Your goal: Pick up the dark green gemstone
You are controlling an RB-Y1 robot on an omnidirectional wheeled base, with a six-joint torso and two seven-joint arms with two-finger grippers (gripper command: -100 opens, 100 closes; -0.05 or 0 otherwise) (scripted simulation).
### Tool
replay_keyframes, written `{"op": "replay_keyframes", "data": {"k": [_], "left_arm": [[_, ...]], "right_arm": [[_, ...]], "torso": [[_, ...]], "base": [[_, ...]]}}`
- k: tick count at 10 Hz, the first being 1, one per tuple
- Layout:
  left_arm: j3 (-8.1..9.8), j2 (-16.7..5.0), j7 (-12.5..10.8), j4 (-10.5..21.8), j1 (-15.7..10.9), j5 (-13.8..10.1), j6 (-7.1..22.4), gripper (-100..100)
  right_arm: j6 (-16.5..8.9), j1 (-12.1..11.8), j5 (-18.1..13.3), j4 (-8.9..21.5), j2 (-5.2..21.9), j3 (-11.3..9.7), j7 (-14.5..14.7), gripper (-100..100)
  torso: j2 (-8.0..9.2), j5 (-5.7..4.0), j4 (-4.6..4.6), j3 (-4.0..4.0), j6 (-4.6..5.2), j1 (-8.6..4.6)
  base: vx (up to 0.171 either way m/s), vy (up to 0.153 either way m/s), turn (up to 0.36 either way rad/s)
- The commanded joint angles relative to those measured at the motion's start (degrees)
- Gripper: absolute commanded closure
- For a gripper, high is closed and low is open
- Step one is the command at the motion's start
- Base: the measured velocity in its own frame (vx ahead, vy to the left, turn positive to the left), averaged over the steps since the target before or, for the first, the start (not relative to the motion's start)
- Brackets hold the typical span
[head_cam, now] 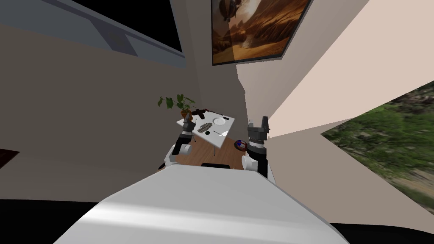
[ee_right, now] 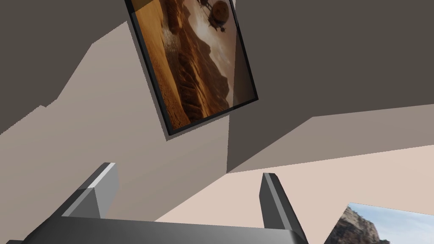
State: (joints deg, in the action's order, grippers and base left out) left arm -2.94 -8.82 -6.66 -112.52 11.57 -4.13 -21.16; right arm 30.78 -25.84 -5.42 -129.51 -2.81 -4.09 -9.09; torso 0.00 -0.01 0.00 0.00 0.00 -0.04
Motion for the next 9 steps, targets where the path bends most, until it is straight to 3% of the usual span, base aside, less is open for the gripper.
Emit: {"op": "replay_keyframes", "data": {"k": [1, 4, 5, 6, 7, 8, 9], "left_arm": [[0.08, -0.27, 0.12, 1.97, -2.06, -0.44, 1.36, -100], [-0.06, -1.15, 0.55, 6.99, -6.99, -2.08, 5.95, -100], [-0.06, -1.15, 0.55, 7.99, -7.52, -2.08, 5.95, -100], [-0.18, -1.5, 0.73, 10.09, -10.02, -2.91, 8.47, -100], [-0.18, -1.5, 0.73, 11.22, -10.36, -2.91, 8.47, -100], [-0.32, -1.81, 0.9, 13.56, -12.81, -3.74, 10.7, -100], [-0.32, -1.81, 0.9, 14.56, -13.26, -3.74, 11.13, -100]], "right_arm": [[0.0, 0.0, 0.0, 0.0, 0.0, 0.0, 0.0, 0], [0.0, 0.0, 0.0, 0.0, 0.0, 0.0, 0.0, 0], [0.0, 0.0, 0.0, 0.0, 0.0, 0.0, 0.0, 0], [0.0, 0.0, 0.0, 0.0, 0.0, 0.0, 0.0, 0], [0.0, 0.0, 0.0, 0.0, 0.0, 0.0, 0.0, 0], [0.0, 0.0, 0.0, 0.0, 0.0, 0.0, 0.0, 0], [0.0, 0.0, 0.0, 0.0, 0.0, 0.0, 0.0, 0]], "torso": [[0.0, 0.0, 0.0, 0.0, 0.0, 0.0], [-0.01, 0.0, 0.0, 0.0, -0.01, 0.01], [-0.01, 0.0, 0.0, -0.01, 0.0, 0.01], [-0.01, 0.0, 0.0, 0.0, -0.01, 0.0], [-0.01, 0.0, 0.0, 0.0, 0.0, -0.02], [0.0, 0.0, 0.0, 0.0, -0.01, -0.01], [0.0, 0.0, 0.0, 0.0, -0.01, -0.01]], "base": [[-0.008, -0.009, 0.002], [-0.006, -0.01, 0.005], [-0.005, -0.011, 0.002], [-0.007, -0.014, 0.008], [-0.007, -0.013, 0.002], [-0.01, -0.014, 0.009], [-0.006, -0.01, 0.002]]}}
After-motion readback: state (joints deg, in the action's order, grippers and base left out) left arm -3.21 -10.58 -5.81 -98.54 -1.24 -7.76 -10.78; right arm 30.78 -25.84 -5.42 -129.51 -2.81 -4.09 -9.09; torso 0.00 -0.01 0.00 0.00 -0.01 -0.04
